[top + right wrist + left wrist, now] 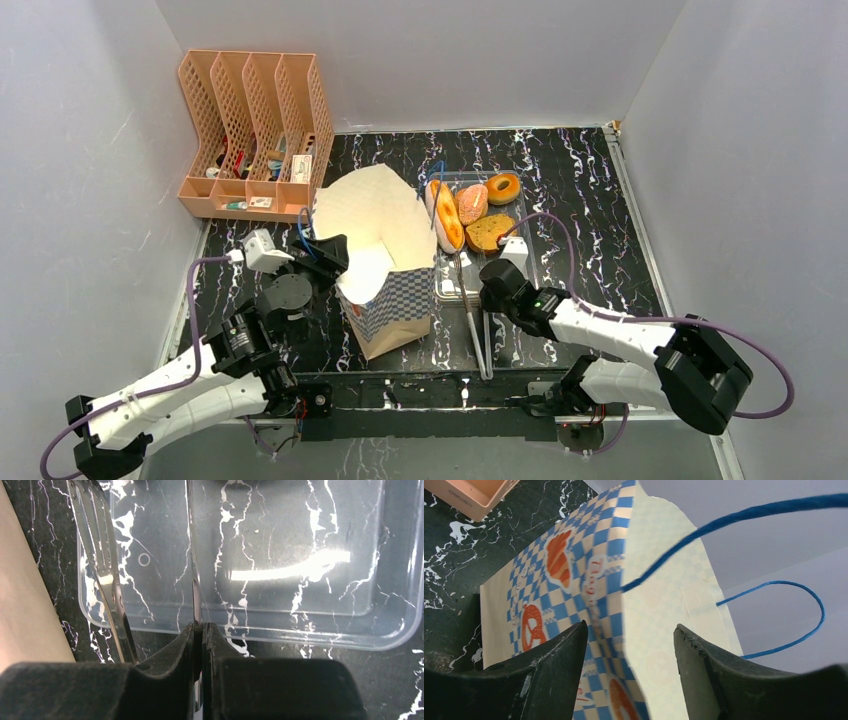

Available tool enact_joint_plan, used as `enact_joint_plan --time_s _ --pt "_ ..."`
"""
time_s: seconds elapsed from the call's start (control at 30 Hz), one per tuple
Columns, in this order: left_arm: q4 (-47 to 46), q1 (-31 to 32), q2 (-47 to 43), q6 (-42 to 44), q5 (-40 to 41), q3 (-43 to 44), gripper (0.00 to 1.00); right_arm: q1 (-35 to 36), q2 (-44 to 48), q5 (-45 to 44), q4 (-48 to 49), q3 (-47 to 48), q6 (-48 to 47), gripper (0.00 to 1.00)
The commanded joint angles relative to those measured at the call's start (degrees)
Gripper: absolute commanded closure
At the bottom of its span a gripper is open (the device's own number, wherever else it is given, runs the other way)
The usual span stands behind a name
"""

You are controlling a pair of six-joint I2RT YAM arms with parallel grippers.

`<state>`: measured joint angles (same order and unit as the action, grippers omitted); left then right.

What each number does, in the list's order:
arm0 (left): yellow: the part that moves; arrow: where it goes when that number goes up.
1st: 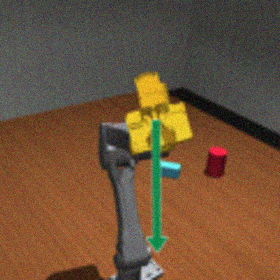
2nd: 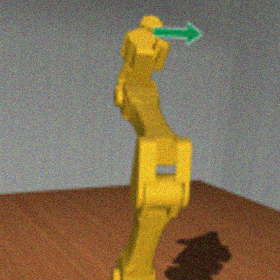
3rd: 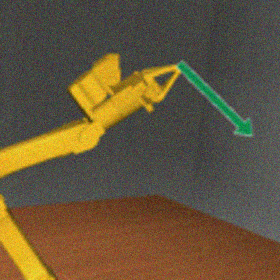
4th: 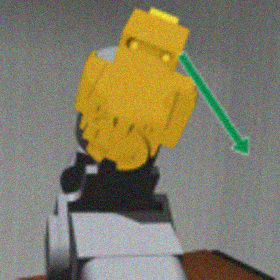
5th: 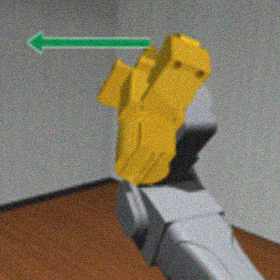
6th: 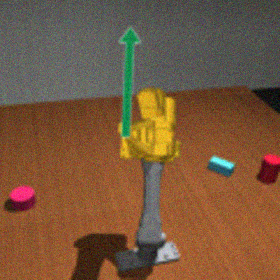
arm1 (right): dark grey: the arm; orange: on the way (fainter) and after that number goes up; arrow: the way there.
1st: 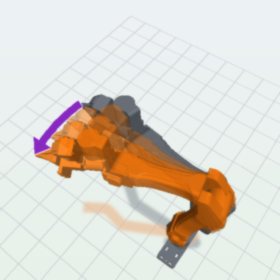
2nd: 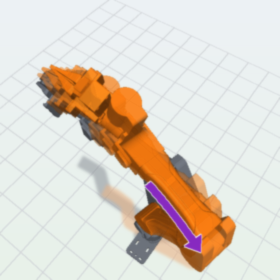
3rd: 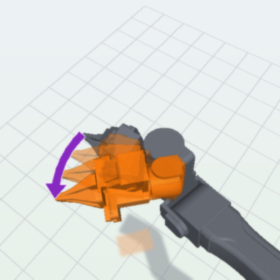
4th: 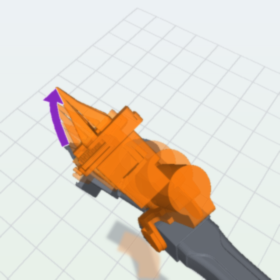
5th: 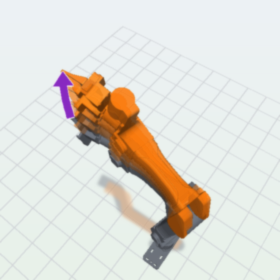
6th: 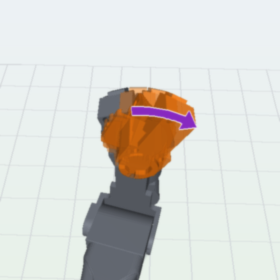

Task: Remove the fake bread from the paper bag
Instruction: Pick up the clamp at the center of the board, then place the clamp at the corner of the board.

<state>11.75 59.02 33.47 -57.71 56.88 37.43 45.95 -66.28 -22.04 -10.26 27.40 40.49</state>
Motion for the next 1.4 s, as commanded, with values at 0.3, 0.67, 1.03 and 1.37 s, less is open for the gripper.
enact_joint_plan --time_s 0.3,0.67,1.03,1.37 --pt "4.93 -0.18 0.48 0.25 -1.3 8.09 0.19 1.07 7.87 -9.59 -8.92 9.49 0.88 0.98" --pt "16.76 -0.2 -0.56 -5.68 -2.31 9.81 0.15 -1.8 8.88 -12.92 -12.01 13.85 -1.32 0.99" --pt "22.23 -0.22 -4.2 -10.48 -1.44 7.54 0.14 -23.79 5.18 -4.89 -7.95 16.9 -11.95 1.0" --pt "21.25 -0.22 -4.5 -8.95 -1.34 6.74 0.15 -37.3 -9.96 -6.76 -4.32 23.05 -13.77 1.0"
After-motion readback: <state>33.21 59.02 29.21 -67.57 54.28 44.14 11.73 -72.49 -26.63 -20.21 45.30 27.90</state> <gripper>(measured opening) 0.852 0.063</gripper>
